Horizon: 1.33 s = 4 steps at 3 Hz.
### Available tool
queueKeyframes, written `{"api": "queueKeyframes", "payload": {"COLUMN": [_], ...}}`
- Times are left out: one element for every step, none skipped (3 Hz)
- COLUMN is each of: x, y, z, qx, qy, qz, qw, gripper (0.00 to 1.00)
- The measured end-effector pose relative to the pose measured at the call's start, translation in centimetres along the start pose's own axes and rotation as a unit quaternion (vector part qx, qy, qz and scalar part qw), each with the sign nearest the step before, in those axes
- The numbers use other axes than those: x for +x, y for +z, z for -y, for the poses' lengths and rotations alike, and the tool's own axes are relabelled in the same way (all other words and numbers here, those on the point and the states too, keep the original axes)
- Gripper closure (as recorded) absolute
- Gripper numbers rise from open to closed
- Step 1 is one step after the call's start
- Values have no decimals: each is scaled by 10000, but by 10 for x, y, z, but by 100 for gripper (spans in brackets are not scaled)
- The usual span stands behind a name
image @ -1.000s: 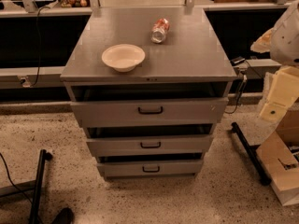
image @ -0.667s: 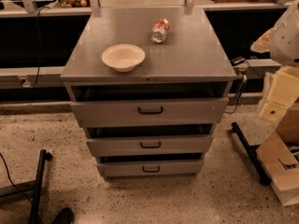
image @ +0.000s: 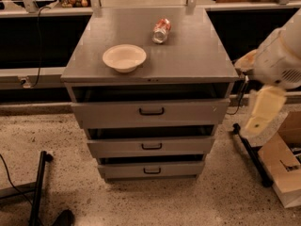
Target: Open middle drawer
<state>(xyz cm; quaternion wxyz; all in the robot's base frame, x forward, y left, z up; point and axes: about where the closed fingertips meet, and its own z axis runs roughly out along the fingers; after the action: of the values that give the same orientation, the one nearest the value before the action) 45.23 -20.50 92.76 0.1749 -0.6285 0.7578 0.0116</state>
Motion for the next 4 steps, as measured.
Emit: {"api": "queueKeyframes", "payload": {"x": [0, 7, -7, -15], "y": [57, 86, 118, 181], "z": [-20, -29, -25, -28], "qx": [-136, -104, -234, -330], "qy": [-161, -117, -172, -415], "qz": [323, 318, 398, 658], "qw": [9993, 9994, 9988, 9964], "gripper": [0, 0, 0, 0]}}
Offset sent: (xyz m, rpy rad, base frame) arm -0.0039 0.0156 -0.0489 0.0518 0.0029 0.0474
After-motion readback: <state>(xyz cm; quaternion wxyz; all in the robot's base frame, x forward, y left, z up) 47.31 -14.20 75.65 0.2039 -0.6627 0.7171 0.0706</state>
